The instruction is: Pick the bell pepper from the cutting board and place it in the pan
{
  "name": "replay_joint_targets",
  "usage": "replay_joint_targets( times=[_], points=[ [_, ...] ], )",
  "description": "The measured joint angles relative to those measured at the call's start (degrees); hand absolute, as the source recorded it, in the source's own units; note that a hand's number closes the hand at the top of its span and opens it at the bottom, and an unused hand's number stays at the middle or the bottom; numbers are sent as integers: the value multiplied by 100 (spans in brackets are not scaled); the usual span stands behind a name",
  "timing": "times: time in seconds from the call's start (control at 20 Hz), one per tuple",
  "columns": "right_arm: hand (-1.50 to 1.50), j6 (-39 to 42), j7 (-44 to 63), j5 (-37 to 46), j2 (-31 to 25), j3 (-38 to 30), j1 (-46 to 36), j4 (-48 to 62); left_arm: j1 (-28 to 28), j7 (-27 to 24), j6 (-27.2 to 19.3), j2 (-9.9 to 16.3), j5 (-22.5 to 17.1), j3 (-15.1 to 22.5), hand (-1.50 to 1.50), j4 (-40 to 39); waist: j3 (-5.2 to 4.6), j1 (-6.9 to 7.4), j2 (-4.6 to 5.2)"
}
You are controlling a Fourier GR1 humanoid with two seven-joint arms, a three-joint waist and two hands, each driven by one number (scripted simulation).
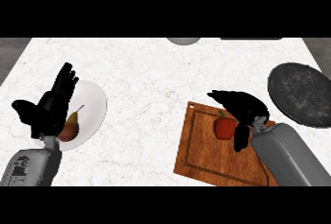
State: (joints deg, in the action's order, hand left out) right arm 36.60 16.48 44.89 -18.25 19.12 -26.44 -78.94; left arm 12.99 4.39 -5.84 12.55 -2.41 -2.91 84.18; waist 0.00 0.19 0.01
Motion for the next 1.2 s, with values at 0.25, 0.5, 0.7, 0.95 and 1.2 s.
replay_joint_targets(
  times=[0.25,0.5,0.7,0.95,1.2],
  points=[
    [-150,15,-185,343,151,-46,-73,363,-15,112,17,-82,66,-10,0,120,0,2,0],
    [-150,154,-301,548,264,-118,-8,476,-140,-33,111,-86,99,-112,0,126,0,-2,-2],
    [150,146,-799,642,223,-44,34,680,-45,-32,122,-126,135,-138,0,24,0,-3,2],
    [150,-83,-1263,936,275,85,45,786,47,-101,249,-52,88,-295,0,-144,-6,-4,-4],
    [150,-291,-1224,1193,500,-44,92,891,31,51,235,-91,148,-288,0,10,-13,-9,-17]
  ],
)
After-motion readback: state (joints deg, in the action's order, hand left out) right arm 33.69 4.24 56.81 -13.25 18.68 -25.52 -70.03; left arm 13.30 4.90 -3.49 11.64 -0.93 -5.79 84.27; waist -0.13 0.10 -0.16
